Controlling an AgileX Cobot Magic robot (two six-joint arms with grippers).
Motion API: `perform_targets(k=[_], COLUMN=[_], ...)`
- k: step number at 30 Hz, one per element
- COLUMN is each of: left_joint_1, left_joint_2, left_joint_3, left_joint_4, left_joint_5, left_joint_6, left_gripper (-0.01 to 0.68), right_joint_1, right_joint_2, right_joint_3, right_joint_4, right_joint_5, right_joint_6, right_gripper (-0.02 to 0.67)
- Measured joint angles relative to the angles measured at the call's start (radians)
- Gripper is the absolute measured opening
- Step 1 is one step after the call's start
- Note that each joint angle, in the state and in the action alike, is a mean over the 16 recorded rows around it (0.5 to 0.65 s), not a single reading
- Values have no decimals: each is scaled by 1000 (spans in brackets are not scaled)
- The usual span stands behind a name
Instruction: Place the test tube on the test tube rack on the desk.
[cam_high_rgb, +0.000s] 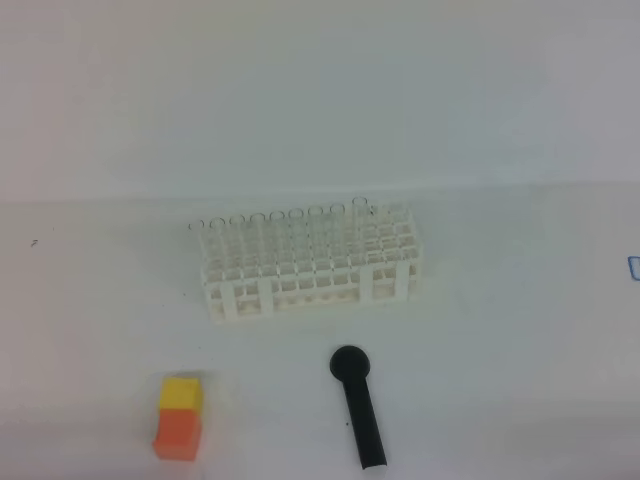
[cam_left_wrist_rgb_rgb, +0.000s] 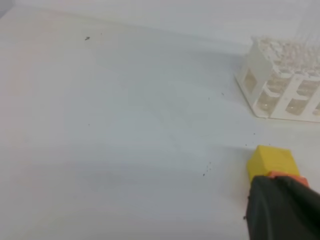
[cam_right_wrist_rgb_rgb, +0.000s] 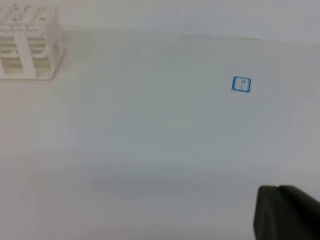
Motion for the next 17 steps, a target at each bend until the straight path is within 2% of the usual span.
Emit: perform_targets(k=[17], left_joint_1=[-64], left_joint_2=[-1], left_joint_3=[0], left_joint_4=[145], left_joint_5=[-12], left_joint_6=[-64], left_gripper=[-1], right_joint_1=[0], right_joint_2=[0], right_joint_3=[0], right_joint_4=[-1], right_joint_5=[0], right_joint_6=[0], right_gripper=[-1])
